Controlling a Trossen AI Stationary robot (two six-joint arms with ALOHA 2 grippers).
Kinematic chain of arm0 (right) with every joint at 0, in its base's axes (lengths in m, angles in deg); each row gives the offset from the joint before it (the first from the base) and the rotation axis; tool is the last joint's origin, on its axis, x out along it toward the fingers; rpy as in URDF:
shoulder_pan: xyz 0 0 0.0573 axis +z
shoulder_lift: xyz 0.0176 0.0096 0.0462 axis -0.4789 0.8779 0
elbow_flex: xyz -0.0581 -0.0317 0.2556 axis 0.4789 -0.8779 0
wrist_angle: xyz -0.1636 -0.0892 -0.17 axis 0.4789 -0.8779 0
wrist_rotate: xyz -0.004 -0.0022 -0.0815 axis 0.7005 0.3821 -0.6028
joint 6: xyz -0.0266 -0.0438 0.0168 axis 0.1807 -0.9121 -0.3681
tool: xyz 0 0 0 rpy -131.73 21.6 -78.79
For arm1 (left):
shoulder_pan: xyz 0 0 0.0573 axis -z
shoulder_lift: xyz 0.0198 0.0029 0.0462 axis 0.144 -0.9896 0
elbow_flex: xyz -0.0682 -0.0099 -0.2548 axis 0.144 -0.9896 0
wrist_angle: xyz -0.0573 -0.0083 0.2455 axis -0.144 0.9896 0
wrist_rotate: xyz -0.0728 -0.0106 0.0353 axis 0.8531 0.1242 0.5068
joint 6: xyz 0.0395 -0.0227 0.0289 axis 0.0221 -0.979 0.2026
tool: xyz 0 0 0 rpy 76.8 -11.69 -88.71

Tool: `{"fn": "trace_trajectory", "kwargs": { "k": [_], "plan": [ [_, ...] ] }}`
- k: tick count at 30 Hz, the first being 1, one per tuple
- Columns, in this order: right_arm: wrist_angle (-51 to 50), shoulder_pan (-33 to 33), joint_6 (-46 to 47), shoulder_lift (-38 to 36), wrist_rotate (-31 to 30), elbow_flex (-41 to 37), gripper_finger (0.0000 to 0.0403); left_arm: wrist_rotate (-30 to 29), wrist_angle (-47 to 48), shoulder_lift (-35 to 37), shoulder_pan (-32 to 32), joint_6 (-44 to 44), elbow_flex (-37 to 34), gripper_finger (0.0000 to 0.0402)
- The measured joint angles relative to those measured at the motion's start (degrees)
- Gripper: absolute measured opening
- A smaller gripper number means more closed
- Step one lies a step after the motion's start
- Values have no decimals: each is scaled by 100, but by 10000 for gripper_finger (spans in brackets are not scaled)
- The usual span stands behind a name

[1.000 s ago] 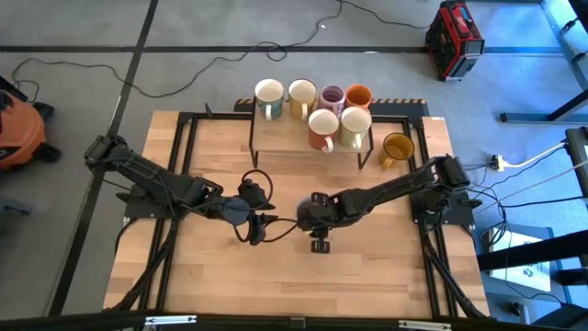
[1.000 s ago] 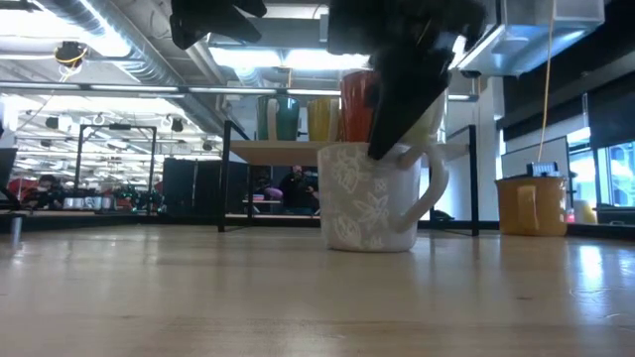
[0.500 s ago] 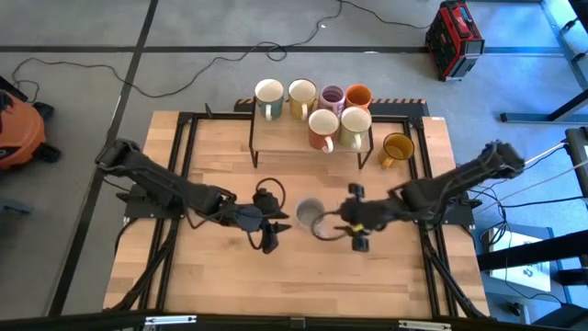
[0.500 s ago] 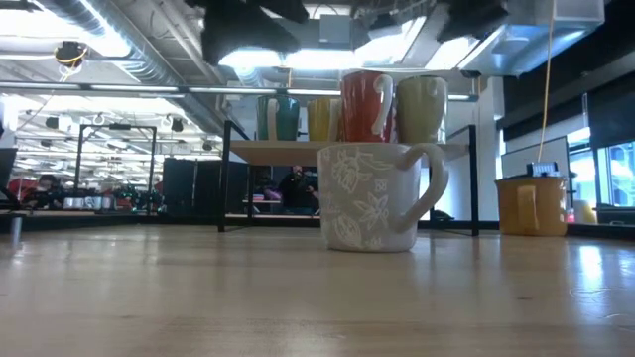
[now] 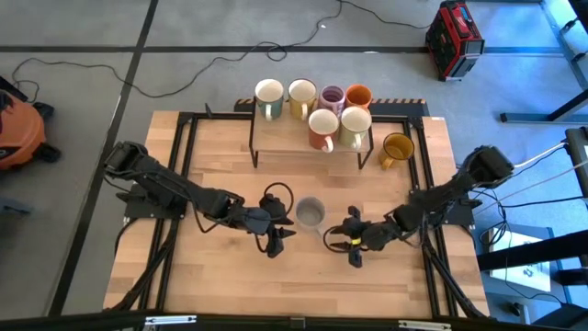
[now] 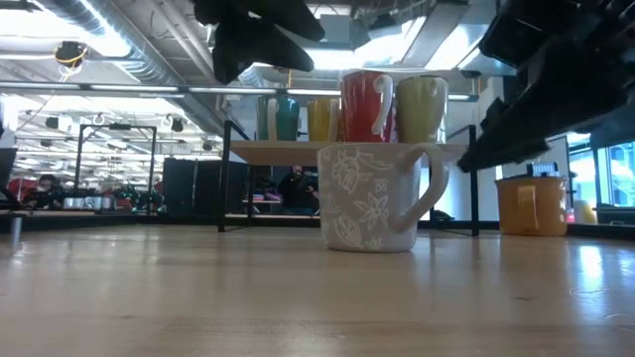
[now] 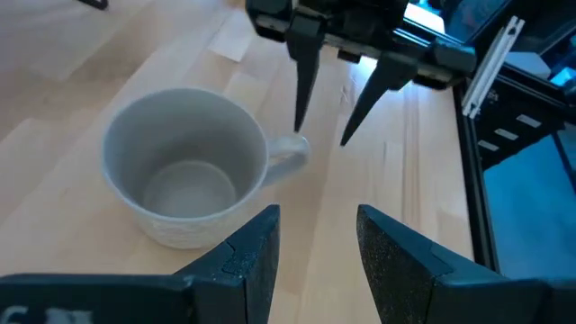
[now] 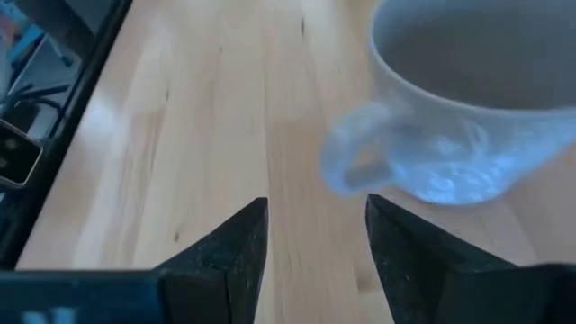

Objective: Place coffee mugs
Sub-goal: Put the gray mug on the shelf

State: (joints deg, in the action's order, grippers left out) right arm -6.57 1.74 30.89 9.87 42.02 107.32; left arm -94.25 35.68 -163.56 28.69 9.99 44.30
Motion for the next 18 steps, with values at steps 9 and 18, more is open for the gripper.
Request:
{"fn": "trace_trajectory", "kwargs": {
  "k": [9, 18],
  "plan": [
    [706, -153, -142, 1008, -501, 351, 176, 87, 50, 0, 0, -2, 0, 144],
    [1536, -265, -596, 1316, -136, 360, 108, 94, 81, 0, -5, -2, 0, 144]
  ]
}}
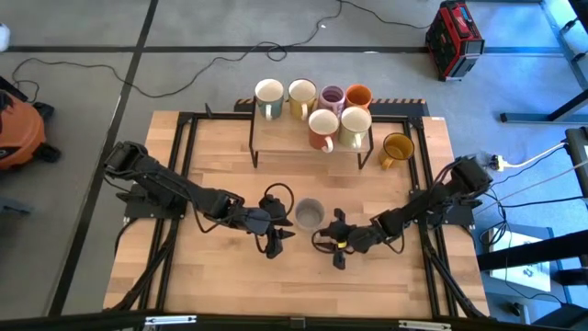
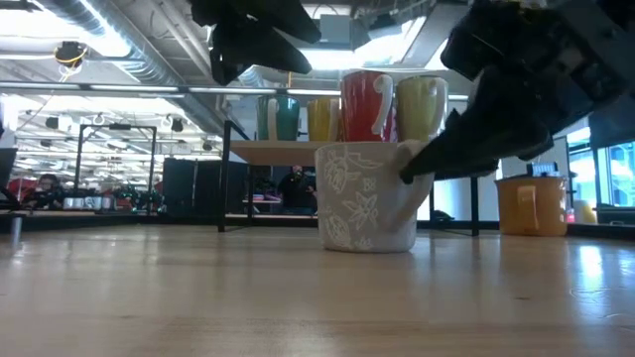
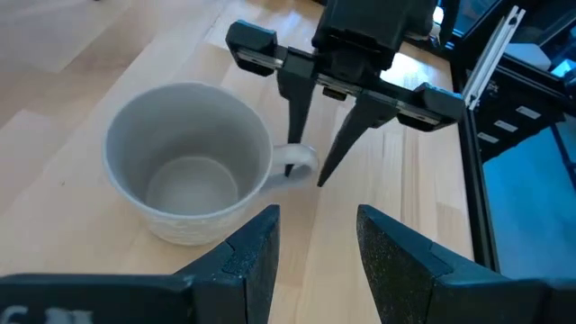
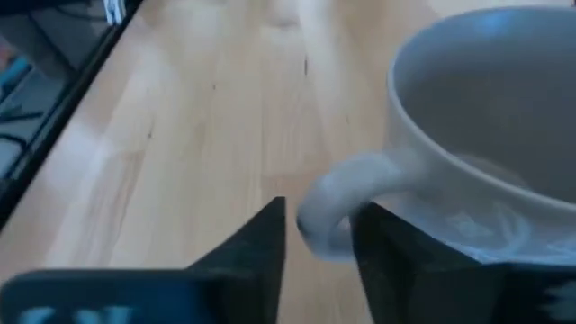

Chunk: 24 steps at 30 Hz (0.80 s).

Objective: Place coffee mugs
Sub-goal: Put the gray mug on the shelf

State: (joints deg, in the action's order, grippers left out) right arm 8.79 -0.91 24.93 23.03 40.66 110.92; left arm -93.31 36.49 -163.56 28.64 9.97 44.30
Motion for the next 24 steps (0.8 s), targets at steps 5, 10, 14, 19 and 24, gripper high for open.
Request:
{"fn": "trace_trajectory", "kwargs": {
  "k": [5, 10, 14, 19, 24],
  "plan": [
    [96, 4, -231, 72, 5, 2, 31, 7, 0, 0, 0, 2, 0, 144],
    [135, -9, -591, 75, 85, -1, 17, 11, 3, 0, 0, 3, 0, 144],
    [110, -40, -756, 75, 206, 86, 14, 97, 102, 118, 0, 4, 0, 144],
    [-113, -78, -1177, 75, 566, 556, 8, 296, 502, 596, 13, -105, 0, 144],
    [-905, -184, -1505, 75, 598, 1212, 7, 280, 1185, 1323, 79, -120, 0, 144]
  ]
}}
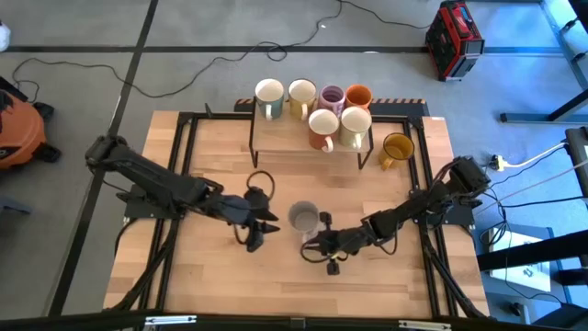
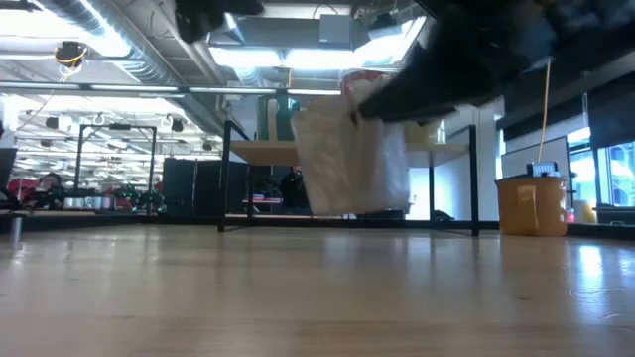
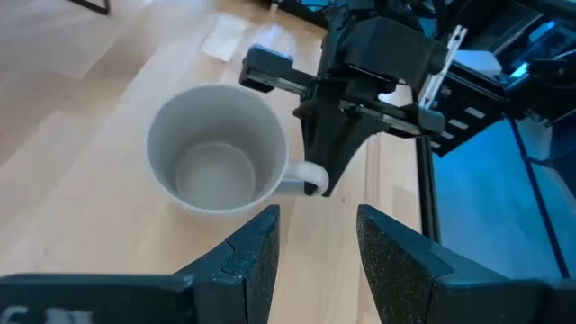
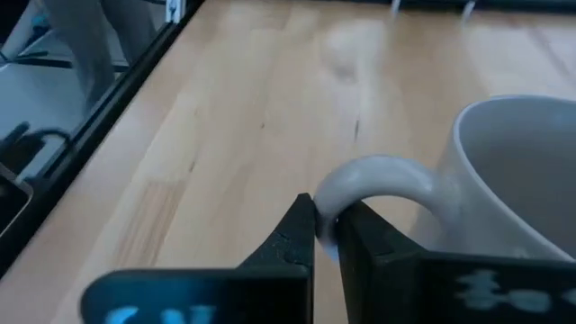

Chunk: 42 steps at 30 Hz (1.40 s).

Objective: Place coffee mugs
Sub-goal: Put the gray mug on the shelf

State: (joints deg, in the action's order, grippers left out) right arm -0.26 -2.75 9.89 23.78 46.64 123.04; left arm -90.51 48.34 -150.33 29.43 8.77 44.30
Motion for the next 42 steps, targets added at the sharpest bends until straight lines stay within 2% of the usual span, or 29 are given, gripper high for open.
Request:
{"fn": "trace_trajectory", "kwargs": {
  "k": [7, 10, 16, 22, 27, 33, 42],
  "plan": [
    [-676, -559, -374, -9, 227, 793, 7, -142, 1002, 961, 41, 208, 2, 144],
    [-763, -838, -599, -11, 310, 1214, 7, -151, 1379, 1281, 41, 382, 2, 144],
    [-1556, -1317, -904, -13, 307, 2073, 7, -262, 1999, 1810, 42, 725, 2, 144],
    [-1726, -1595, -894, -20, 293, 2358, 7, -522, 2334, 2121, 41, 1017, 2, 144],
    [-1702, -1423, -623, 33, 615, 2342, 7, -579, 2404, 2152, 41, 1118, 2, 144],
    [-1688, -1007, -387, 628, 873, 2259, 7, -584, 2401, 1989, 41, 1178, 2, 144],
    [-707, -900, -267, 1549, 949, 2251, 7, -538, 2327, 1577, 41, 1176, 4, 144]
  ]
}}
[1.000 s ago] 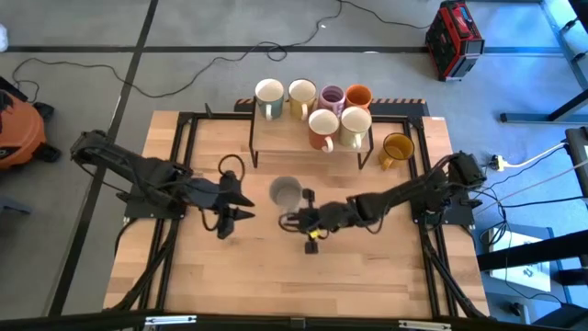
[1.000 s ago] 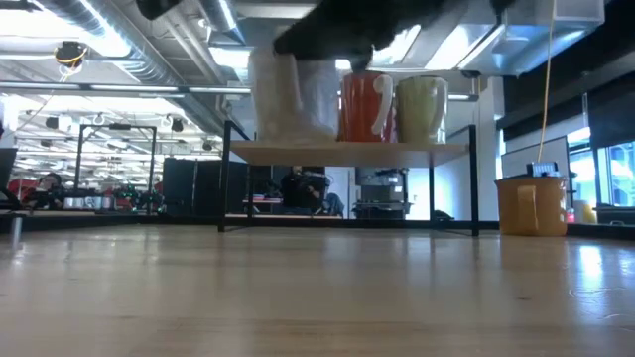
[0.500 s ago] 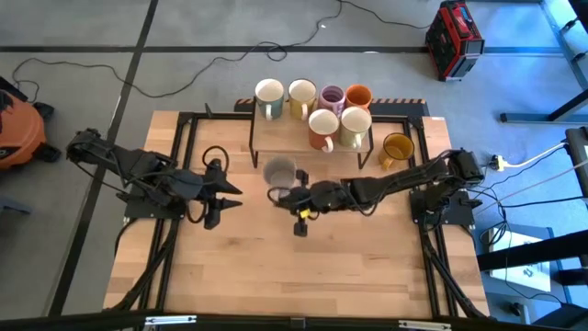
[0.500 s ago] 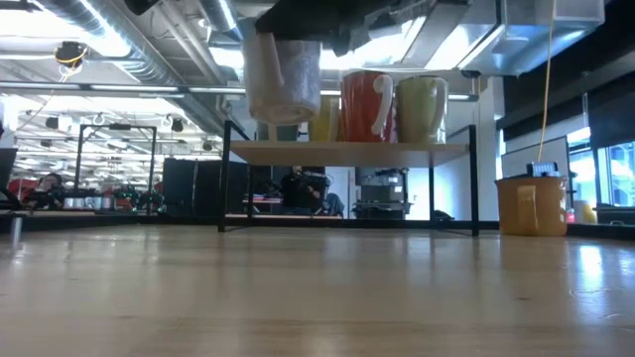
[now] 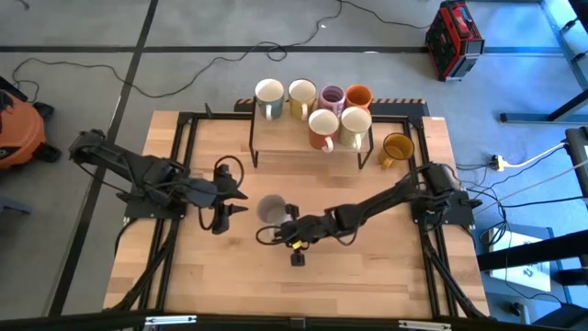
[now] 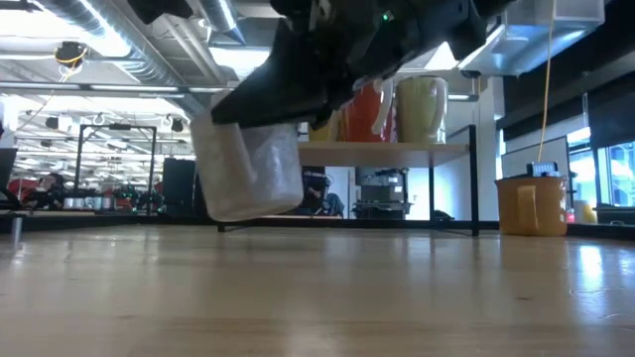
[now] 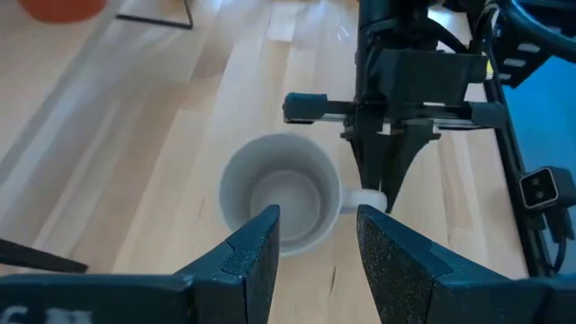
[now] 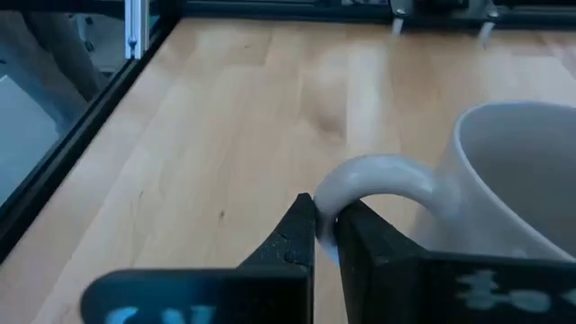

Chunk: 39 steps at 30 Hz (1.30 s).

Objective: Place coffee mugs
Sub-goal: Put the gray mug on the shelf

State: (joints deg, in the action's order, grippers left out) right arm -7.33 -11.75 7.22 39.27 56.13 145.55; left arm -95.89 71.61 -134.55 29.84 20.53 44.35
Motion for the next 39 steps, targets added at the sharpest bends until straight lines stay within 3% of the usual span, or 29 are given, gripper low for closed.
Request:
{"fn": "trace_trajectory", "kwargs": {
  "k": [12, 22, 27, 33, 39],
  "plan": [
    [-46, -39, 264, 252, 41, 12, 20, 96, -112, -68, 0, -4, 0, 144],
    [-1466, -39, 1700, 96, -350, 21, 134, 109, -129, -70, 0, -2, 0, 144],
    [-2477, 28, 3065, -177, -312, 4, 185, 117, -130, -70, 0, -4, 0, 144],
    [-2343, 481, 3613, -203, -1490, 4, 210, 117, -131, -68, -1, -2, 0, 144],
    [-2318, 302, 3559, -201, -1724, 4, 203, 192, -131, -68, -2, 143, 0, 144]
  ]
}}
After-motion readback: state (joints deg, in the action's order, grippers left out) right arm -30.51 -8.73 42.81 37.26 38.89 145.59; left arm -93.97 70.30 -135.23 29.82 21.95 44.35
